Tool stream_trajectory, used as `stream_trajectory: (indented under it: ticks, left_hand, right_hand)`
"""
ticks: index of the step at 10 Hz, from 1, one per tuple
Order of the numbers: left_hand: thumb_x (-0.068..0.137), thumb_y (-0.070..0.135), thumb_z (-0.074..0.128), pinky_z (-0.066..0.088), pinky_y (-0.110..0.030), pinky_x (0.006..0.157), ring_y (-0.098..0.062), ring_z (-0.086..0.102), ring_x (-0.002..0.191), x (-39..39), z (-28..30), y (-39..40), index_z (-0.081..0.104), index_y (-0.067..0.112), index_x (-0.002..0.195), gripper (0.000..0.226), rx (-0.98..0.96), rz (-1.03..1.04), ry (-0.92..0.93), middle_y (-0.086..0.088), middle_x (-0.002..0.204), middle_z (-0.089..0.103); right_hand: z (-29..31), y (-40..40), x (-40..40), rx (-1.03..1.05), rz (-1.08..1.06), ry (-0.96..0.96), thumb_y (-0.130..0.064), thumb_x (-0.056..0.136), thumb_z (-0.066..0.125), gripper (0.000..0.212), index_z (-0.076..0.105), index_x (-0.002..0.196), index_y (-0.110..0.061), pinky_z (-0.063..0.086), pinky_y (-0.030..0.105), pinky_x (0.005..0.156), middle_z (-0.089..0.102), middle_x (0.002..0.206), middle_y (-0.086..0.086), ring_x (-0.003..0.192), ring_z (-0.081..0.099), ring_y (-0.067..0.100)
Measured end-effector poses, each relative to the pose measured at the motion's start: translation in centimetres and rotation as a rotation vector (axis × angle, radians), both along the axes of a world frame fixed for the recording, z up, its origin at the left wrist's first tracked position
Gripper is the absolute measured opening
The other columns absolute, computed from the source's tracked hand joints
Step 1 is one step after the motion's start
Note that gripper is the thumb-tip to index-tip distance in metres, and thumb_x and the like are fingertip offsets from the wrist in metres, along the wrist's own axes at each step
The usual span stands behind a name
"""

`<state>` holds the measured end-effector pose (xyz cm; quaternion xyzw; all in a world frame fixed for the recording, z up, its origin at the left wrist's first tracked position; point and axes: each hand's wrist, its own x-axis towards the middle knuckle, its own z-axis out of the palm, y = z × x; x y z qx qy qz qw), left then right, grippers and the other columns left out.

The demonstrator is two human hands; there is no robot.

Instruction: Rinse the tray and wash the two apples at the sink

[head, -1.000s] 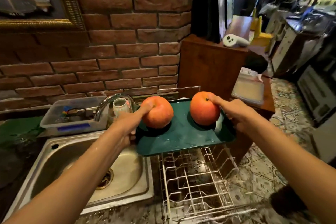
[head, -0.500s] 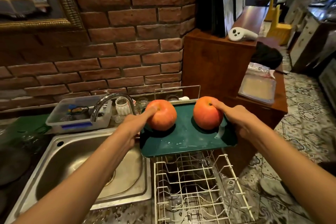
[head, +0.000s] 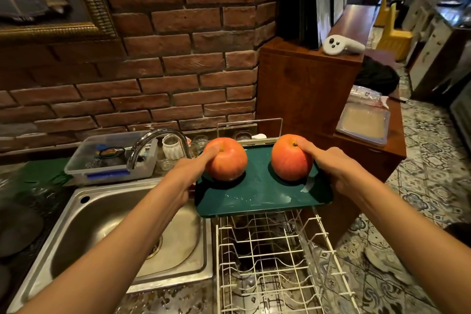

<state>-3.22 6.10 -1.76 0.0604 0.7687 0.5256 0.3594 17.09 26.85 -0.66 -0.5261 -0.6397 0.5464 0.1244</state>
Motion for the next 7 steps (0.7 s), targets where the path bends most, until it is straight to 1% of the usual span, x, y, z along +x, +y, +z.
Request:
stream_trajectory:
  ticks: [1,2,3,4,5,6,7]
  left_hand:
    - [0.030,0.084,0.073,0.053,-0.048,0.094,-0.034,0.059,0.113,-0.2,-0.1,0.1,0.053,0.011,0.136,0.130,0.002,-0.003,-0.009,-0.015,0.128,0.061]
    - [0.045,0.084,0.074,0.052,-0.044,0.091,-0.034,0.058,0.114,-0.3,-0.3,-0.1,0.056,0.010,0.134,0.117,0.005,-0.009,-0.010,-0.014,0.128,0.062]
    - [0.051,0.085,0.071,0.050,-0.043,0.087,-0.034,0.058,0.114,-0.4,-0.6,0.0,0.055,0.010,0.135,0.113,-0.003,-0.016,-0.006,-0.014,0.128,0.062]
    - [0.049,0.087,0.068,0.051,-0.048,0.095,-0.035,0.057,0.116,-0.3,-0.5,-0.1,0.052,0.010,0.137,0.118,0.004,-0.016,-0.002,-0.015,0.130,0.060]
    - [0.061,0.086,0.065,0.047,-0.051,0.102,-0.036,0.055,0.119,-0.4,-0.8,0.0,0.050,0.008,0.139,0.112,-0.018,-0.017,0.033,-0.016,0.135,0.058]
    - [0.041,0.099,0.056,0.044,-0.053,0.107,-0.037,0.053,0.123,-0.2,-0.6,-0.4,0.048,0.008,0.142,0.136,-0.024,-0.028,0.044,-0.015,0.140,0.055]
    - [0.063,0.093,0.051,0.038,-0.049,0.111,-0.037,0.047,0.134,0.0,-0.2,-1.2,0.037,0.008,0.151,0.123,-0.025,-0.012,0.118,-0.015,0.152,0.046]
  right_hand:
    - [0.0,-0.1,0.0,-0.001,0.009,0.002,-0.069,0.077,0.066,0.085,0.052,0.128,-0.002,0.042,0.032,0.058,0.056,0.123,0.018,0.088,0.055,0.027]
    - [0.1,-0.3,0.0,-0.003,0.027,0.013,-0.065,0.081,0.064,0.073,0.053,0.119,-0.003,0.041,0.031,0.056,0.056,0.110,0.014,0.079,0.055,0.023]
    - [0.0,-0.3,-0.1,0.001,0.021,0.030,-0.065,0.082,0.063,0.073,0.053,0.118,-0.003,0.044,0.031,0.059,0.056,0.104,0.012,0.082,0.057,0.025]
    - [-0.1,-0.4,0.0,0.004,0.029,0.028,-0.067,0.081,0.063,0.075,0.053,0.118,-0.003,0.053,0.036,0.064,0.057,0.108,0.015,0.087,0.063,0.030]
    - [-0.2,-0.4,0.0,0.001,0.015,0.041,-0.071,0.080,0.061,0.077,0.054,0.116,-0.003,0.056,0.040,0.071,0.058,0.113,0.017,0.090,0.063,0.031]
    - [-0.5,-0.1,0.1,-0.017,0.008,0.049,-0.074,0.082,0.054,0.085,0.050,0.129,-0.003,0.047,0.034,0.070,0.056,0.125,0.017,0.094,0.058,0.028]
    - [-0.3,-0.4,0.6,0.062,-0.045,0.038,-0.075,0.087,0.044,0.091,0.038,0.147,-0.005,0.045,0.047,0.093,0.048,0.143,0.019,0.121,0.052,0.037]
